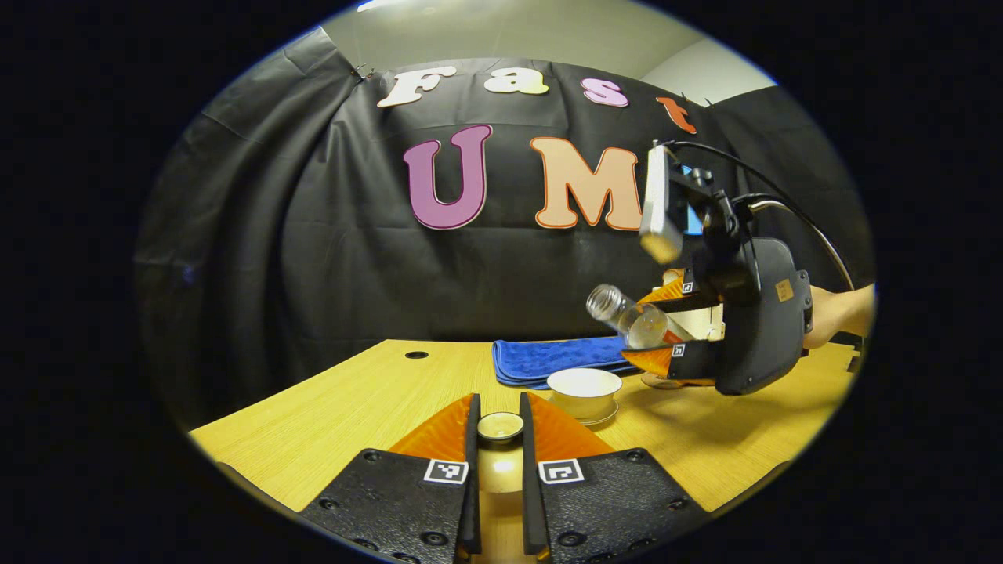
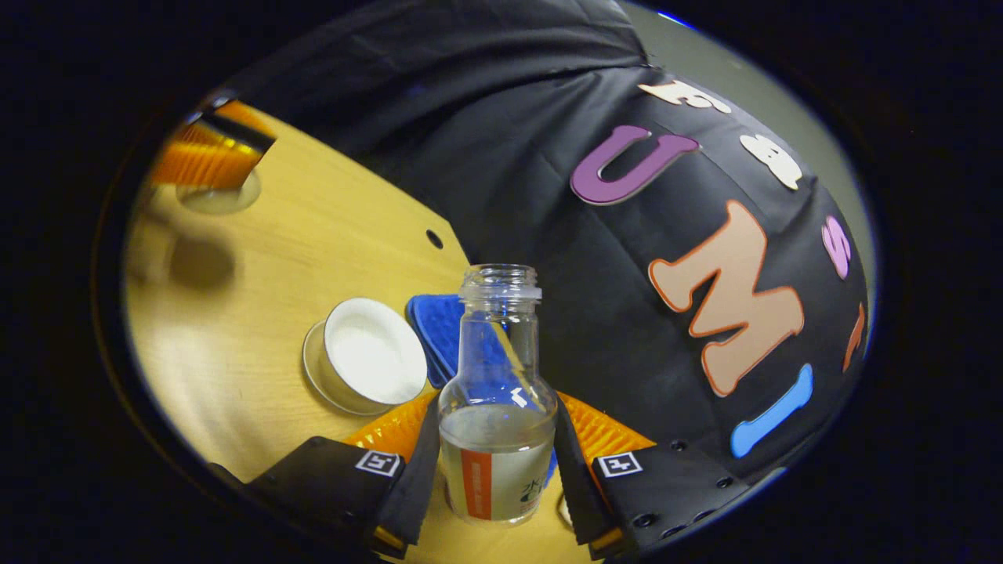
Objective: Open the teacup lid with one hand, grasp the water bottle and pour water into the teacup with the other hand; after pouring, place the water bottle on the coaster and then close the teacup lid.
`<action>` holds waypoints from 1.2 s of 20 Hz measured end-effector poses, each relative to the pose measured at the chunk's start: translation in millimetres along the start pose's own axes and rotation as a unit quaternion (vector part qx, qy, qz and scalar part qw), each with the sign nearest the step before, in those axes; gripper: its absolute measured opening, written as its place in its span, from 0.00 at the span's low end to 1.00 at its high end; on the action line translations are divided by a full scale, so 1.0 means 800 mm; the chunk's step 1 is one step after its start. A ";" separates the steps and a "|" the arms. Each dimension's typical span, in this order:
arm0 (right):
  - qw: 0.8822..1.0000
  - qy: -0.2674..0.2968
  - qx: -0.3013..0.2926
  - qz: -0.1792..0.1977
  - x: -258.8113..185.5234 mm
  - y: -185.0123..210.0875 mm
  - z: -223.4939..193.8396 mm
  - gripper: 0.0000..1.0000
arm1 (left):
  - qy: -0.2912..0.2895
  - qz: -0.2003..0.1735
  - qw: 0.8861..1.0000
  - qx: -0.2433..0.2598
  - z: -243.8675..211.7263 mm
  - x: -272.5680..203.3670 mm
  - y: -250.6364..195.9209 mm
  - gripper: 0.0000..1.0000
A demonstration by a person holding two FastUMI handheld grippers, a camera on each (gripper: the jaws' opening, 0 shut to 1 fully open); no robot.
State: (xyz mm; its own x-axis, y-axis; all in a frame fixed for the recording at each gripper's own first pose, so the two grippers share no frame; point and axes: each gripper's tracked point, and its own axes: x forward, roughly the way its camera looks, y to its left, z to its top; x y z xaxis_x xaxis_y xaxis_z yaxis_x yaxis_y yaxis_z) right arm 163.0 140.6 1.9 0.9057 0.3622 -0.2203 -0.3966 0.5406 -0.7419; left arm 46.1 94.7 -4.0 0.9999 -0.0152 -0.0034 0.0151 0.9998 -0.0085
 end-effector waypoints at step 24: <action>0.891 -0.025 0.424 -0.160 0.034 -0.105 -0.128 0.75 | 0.000 0.006 1.000 0.000 -0.002 -0.001 0.003 0.18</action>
State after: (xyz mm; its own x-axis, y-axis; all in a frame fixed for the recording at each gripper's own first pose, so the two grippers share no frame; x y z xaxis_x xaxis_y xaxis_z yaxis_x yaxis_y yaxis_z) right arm 236.7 27.2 -6.4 0.9934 0.1077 -0.0382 -0.1082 0.9941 -0.0109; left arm 45.7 97.3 -5.5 1.0000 -0.0034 -0.0033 0.0033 1.0000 -0.0082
